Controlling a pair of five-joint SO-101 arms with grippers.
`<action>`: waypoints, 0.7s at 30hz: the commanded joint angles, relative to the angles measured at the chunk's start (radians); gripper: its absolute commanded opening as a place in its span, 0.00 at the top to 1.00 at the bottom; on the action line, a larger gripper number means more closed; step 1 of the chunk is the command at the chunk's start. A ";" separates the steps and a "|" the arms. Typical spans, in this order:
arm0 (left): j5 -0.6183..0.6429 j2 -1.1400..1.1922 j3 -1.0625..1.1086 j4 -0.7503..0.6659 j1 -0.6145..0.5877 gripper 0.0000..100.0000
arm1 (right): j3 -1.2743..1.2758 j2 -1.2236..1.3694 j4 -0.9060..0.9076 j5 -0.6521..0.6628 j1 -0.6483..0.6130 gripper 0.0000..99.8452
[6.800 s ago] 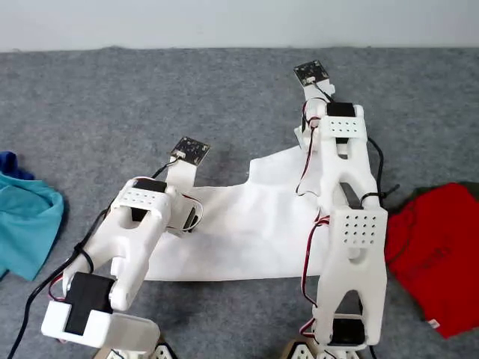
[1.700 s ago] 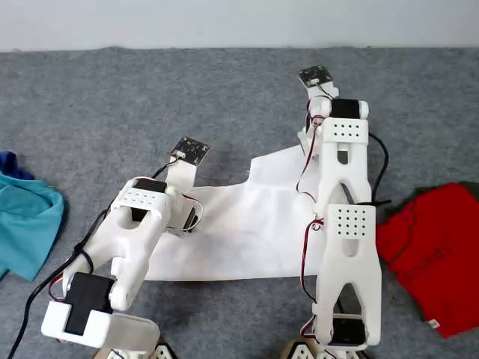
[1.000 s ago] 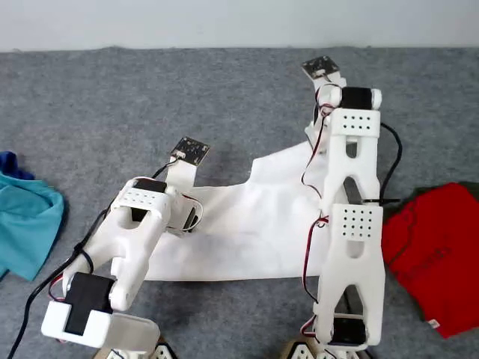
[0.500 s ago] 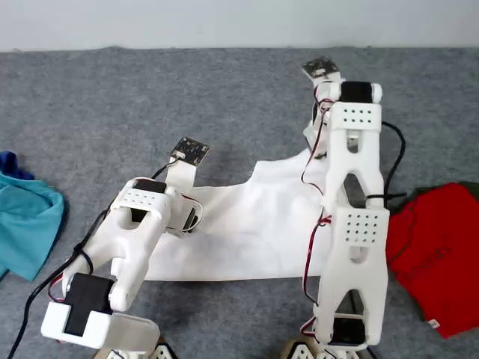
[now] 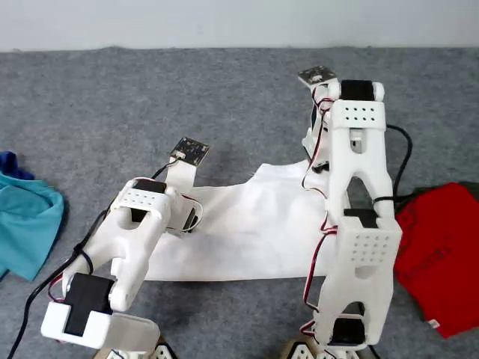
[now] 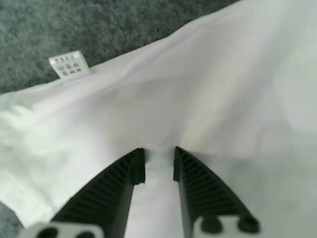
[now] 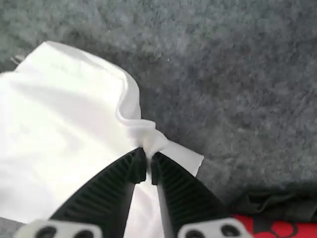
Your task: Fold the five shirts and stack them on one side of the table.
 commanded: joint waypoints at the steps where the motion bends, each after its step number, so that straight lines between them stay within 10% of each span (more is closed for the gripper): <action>1: 0.006 -0.014 0.002 -0.011 -0.002 0.89 | 0.075 -0.120 0.041 -0.005 -0.027 0.99; 21: 0.006 -0.014 0.002 -0.011 -0.002 0.89 | 1.053 -0.688 -0.516 0.190 -0.015 0.99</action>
